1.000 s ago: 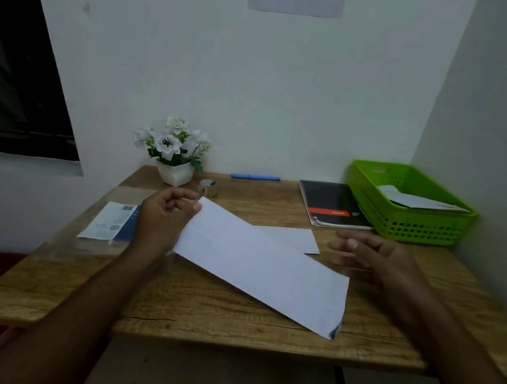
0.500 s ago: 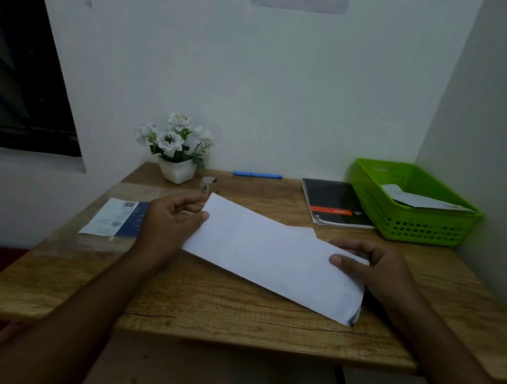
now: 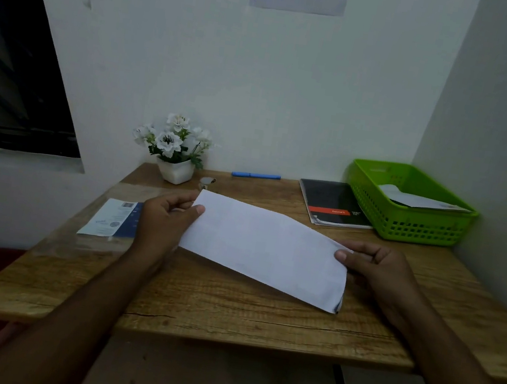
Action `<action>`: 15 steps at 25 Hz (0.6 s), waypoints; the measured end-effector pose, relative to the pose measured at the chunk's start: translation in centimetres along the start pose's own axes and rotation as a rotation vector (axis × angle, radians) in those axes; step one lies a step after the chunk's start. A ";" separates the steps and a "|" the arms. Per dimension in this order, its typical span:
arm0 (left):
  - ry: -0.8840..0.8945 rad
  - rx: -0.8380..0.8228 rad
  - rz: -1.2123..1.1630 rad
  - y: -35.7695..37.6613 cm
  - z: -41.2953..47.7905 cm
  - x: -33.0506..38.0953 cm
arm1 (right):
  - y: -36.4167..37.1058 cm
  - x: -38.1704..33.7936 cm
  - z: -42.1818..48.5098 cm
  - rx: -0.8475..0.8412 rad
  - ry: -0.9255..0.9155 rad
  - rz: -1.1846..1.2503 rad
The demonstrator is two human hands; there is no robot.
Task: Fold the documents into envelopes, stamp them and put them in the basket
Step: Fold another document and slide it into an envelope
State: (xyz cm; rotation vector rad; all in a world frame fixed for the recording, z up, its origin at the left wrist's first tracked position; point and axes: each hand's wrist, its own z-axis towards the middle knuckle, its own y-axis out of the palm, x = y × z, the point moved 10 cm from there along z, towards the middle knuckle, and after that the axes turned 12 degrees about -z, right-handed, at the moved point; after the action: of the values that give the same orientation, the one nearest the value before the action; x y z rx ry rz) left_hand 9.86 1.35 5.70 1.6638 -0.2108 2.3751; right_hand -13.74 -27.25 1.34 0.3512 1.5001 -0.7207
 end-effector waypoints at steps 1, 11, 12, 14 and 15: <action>-0.005 -0.004 0.000 0.2 0.0 -0.2 | -0.1 0.0 0.0 0.010 -0.004 0.009; 0.054 0.255 -0.019 -3.1 0.5 -0.6 | 3.8 0.6 0.2 -0.207 0.106 0.124; 0.066 0.262 -0.014 -3.4 0.6 -0.4 | 4.2 0.6 0.2 -0.218 0.102 0.105; 0.058 0.263 -0.006 -3.8 0.6 -0.4 | 4.6 0.1 0.3 -0.195 0.068 0.094; 0.046 0.268 0.002 -4.0 0.5 -0.3 | 4.7 -0.1 0.4 -0.187 0.053 0.093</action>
State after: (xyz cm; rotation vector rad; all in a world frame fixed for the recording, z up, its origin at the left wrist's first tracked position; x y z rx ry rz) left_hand 11.48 5.03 5.50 1.7154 0.1195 2.5314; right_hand -10.42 -23.96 0.47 0.2972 1.5772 -0.4964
